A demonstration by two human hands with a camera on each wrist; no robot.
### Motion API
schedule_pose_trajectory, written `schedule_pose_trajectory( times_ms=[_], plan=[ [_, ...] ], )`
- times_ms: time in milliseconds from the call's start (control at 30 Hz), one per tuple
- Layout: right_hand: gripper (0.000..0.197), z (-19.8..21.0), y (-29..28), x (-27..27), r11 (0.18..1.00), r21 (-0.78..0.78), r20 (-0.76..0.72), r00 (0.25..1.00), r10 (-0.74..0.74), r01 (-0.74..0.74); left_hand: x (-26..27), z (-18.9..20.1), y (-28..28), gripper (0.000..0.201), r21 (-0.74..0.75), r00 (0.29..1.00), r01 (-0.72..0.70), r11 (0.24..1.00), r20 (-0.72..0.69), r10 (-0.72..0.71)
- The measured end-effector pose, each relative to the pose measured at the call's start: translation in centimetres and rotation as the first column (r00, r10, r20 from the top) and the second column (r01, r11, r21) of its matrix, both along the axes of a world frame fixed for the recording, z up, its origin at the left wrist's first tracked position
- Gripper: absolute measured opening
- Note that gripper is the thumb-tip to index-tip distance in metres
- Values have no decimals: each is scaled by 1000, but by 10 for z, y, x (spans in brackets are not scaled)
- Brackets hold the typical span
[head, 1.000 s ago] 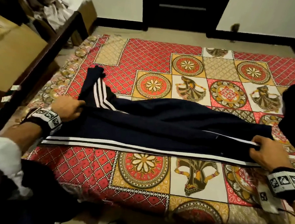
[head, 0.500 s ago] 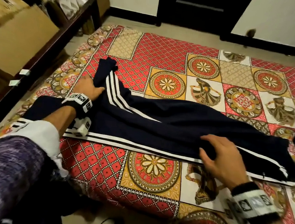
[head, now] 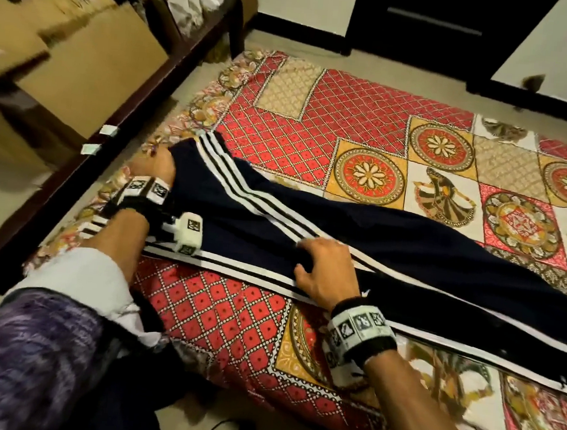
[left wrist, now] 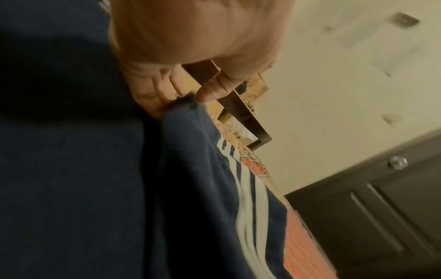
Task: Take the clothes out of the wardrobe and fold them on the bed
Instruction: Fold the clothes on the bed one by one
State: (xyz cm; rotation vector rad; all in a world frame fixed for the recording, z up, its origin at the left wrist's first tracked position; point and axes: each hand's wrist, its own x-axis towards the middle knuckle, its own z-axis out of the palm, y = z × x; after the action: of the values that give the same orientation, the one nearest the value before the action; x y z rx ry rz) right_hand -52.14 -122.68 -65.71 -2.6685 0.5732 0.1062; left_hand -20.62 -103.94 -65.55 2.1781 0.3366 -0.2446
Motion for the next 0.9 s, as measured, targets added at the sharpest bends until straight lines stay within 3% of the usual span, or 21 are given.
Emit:
schedule_pose_trajectory(
  times_ms=[67,133,267,367,567,700,767,900],
  plan=[
    [35,-8,5,-9,999,38,58,998,-23,21,4,2,-2,57,225,985,-31,974,171,-8],
    [31,-13,8,-18,997,58,92,995,-50,44,2,9,-9,57,353,951,96,931,242,-191],
    [28,-12,9,-25,996,83,128,991,-39,28,11,-9,-16,56,399,846,458,794,78,-527],
    [23,-12,11,-26,996,91,156,987,-40,26,20,-18,-20,58,478,802,521,708,10,-597],
    [20,-17,13,-23,986,128,204,970,-133,109,51,-21,-29,73,481,735,607,633,-38,-676],
    [35,-21,12,-21,980,123,127,977,-171,156,66,-37,-30,88,436,731,621,651,-23,-682],
    [39,-22,12,-21,979,129,113,979,-171,156,60,-28,-28,91,402,761,594,697,2,-649],
    [40,-21,13,-21,981,117,109,980,-168,155,52,-19,-31,72,442,791,512,736,91,-605]
  ],
)
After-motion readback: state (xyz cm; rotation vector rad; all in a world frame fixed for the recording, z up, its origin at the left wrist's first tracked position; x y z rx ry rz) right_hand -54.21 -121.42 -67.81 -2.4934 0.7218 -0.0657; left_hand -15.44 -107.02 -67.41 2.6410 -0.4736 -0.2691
